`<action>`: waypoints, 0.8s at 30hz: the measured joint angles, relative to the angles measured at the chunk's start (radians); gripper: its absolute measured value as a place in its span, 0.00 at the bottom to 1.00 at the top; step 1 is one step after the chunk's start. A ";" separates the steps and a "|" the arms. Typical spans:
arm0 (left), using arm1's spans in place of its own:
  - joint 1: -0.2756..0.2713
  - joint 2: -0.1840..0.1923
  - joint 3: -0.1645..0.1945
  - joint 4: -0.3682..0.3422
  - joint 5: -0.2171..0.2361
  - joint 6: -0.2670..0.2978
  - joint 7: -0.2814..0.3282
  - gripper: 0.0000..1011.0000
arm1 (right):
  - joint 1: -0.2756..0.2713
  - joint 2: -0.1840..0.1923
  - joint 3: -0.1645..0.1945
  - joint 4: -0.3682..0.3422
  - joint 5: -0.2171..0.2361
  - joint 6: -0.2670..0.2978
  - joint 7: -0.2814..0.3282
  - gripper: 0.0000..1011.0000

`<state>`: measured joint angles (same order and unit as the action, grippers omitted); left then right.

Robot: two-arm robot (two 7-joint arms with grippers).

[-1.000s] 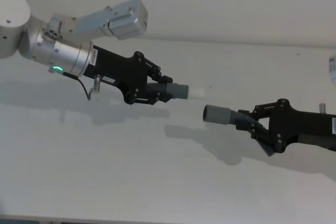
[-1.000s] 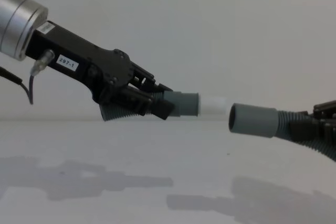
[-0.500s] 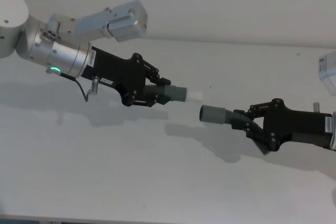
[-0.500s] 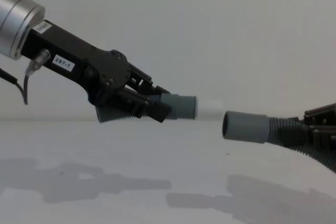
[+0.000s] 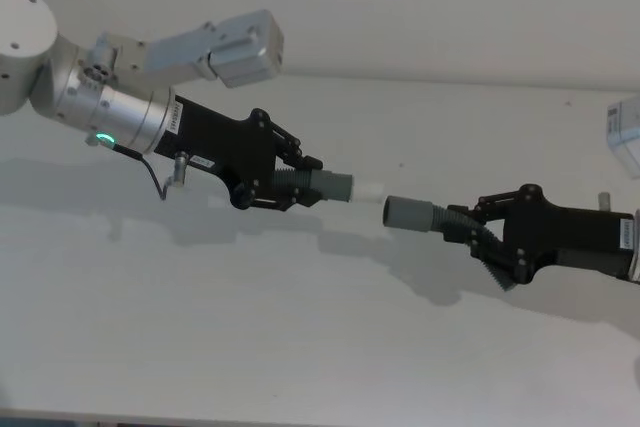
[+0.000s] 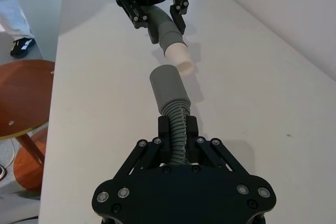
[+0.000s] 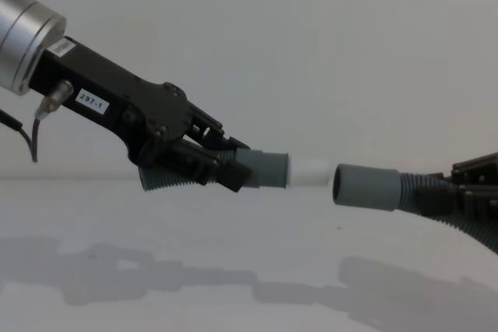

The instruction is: Use both hands to pick up one end of the pipe from the table, align the ends, and insert them.

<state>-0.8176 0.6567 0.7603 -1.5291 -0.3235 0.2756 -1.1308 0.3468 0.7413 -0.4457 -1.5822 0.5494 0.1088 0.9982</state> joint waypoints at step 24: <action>-0.009 0.013 0.021 -0.014 -0.009 0.011 0.013 0.34 | 0.012 0.017 -0.019 0.022 0.001 -0.006 -0.020 0.17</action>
<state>-0.8261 0.6693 0.7812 -1.5429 -0.3330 0.2866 -1.1183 0.3592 0.7580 -0.4650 -1.5606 0.5500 0.1024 0.9779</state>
